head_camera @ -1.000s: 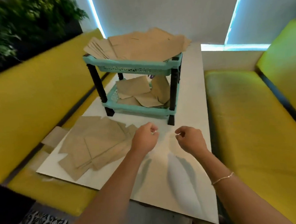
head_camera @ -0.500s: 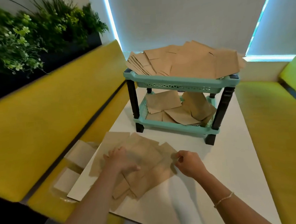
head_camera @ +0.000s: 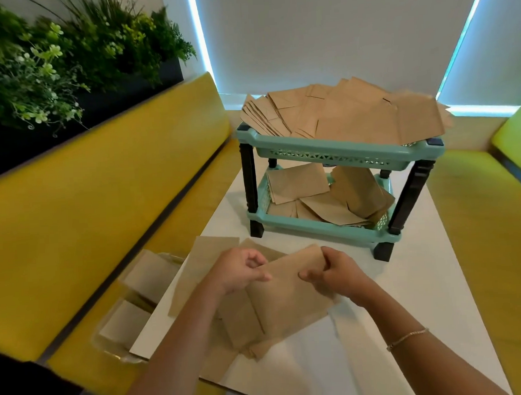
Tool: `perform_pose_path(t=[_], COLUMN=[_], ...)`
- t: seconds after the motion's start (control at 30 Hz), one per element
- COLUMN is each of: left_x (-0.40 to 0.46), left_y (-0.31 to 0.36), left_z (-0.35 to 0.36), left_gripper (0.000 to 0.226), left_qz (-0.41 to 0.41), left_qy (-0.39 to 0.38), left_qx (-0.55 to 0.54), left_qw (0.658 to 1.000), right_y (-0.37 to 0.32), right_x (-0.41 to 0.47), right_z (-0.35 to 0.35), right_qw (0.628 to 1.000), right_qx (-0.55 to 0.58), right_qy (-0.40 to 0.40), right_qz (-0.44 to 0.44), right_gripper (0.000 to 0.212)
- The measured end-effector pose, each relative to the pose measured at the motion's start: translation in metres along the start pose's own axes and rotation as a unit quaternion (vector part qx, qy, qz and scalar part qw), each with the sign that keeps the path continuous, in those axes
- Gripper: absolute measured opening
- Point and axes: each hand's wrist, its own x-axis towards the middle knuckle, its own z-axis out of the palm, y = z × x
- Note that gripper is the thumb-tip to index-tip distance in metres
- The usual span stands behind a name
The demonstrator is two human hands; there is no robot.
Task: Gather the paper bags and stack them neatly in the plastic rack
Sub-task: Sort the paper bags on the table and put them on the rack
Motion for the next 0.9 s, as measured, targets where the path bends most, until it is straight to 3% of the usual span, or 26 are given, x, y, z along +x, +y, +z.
perform_pose_path(t=[0.1,0.33,0.43,0.53,0.67,0.9], left_x=[-0.001,0.0,0.003,0.002,-0.003,-0.016], left_y=[0.01,0.037,0.056,0.083,0.123,0.18], left_z=[0.003,0.021,0.042,0.072,0.119,0.204], left_gripper=[0.016,0.009,0.009,0.011,0.01,0.013], left_qz=[0.006,0.013,0.021,0.032,0.046,0.054], left_qy=[-0.017,-0.013,-0.03,-0.052,-0.043,0.027], left_qx=[-0.034,-0.121,-0.14,-0.175,-0.179,-0.208], left_qw=[0.999,0.993,0.989,0.983,0.982,0.976], right_y=[0.0,0.016,0.035,0.06,0.101,0.199], right_x=[-0.004,-0.027,-0.046,-0.072,-0.109,-0.184], right_z=[-0.01,-0.066,-0.092,-0.121,-0.159,-0.229], right_qw=[0.999,0.987,0.984,0.979,0.978,0.972], right_qx=[0.031,0.151,0.17,0.194,0.188,0.087], right_qy=[0.025,-0.012,0.016,0.02,0.043,0.139], right_qz=[0.008,0.048,0.053,0.055,0.085,0.171], right_gripper=[0.042,0.02,0.022,0.037,0.048,0.025])
